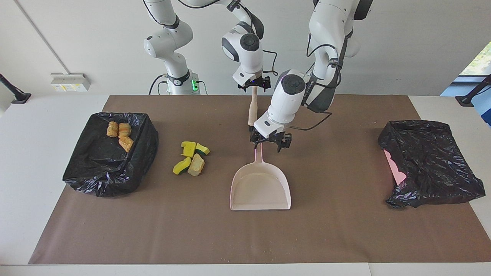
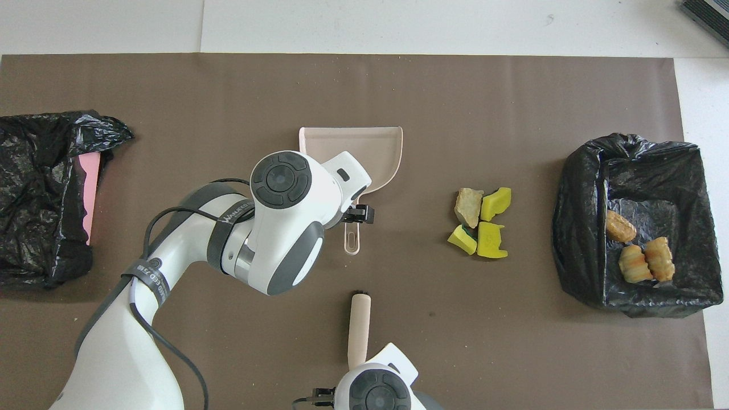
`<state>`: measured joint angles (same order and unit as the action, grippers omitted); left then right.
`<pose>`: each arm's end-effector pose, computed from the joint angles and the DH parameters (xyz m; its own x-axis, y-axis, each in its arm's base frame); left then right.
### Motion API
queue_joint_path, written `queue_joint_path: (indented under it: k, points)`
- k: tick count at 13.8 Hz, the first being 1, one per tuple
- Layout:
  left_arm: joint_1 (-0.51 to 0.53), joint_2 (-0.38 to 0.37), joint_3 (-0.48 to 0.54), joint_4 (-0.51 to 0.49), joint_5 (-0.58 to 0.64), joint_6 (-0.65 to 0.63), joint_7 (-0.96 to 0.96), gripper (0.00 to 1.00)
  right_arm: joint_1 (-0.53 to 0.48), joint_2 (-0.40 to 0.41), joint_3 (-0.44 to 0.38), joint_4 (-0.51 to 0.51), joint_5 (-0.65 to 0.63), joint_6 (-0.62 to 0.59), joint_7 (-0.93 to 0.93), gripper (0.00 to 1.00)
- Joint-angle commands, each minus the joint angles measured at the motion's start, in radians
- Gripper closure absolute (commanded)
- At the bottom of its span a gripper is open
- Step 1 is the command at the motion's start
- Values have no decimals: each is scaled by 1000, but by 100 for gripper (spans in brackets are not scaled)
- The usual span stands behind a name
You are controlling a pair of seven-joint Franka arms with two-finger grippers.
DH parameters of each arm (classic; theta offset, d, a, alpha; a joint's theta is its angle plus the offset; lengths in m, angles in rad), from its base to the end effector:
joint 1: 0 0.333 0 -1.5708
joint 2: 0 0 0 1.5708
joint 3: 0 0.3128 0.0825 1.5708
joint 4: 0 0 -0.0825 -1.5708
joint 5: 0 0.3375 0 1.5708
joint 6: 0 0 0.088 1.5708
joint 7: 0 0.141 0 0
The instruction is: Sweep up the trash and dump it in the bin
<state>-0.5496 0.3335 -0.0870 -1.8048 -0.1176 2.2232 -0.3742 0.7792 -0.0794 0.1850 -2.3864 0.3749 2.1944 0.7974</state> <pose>0.4879 -0.3647 0.3579 0.9822 -0.1857 0.0283 -0.1878 -0.9710 0.1478 0.2306 0.3725 0.3382 0.9575 -0.0579 -0.2824 -0.0834 -0.9934 -0.0792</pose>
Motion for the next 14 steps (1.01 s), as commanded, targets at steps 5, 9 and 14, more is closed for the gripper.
queue_joint_path:
  k: [5, 9, 14]
  points:
    - [-62, 58, 19, 16, -16, 49, -71, 0, 12, -2, -4, -59, 25, 94, 14, 0]
    - [-61, 56, 21, 18, -13, 39, -68, 70, 14, -2, -4, -62, 25, 116, 19, 84]
    - [-49, 50, 26, 74, 71, -25, -60, 100, 15, -2, -4, -59, 18, 102, 3, 100]
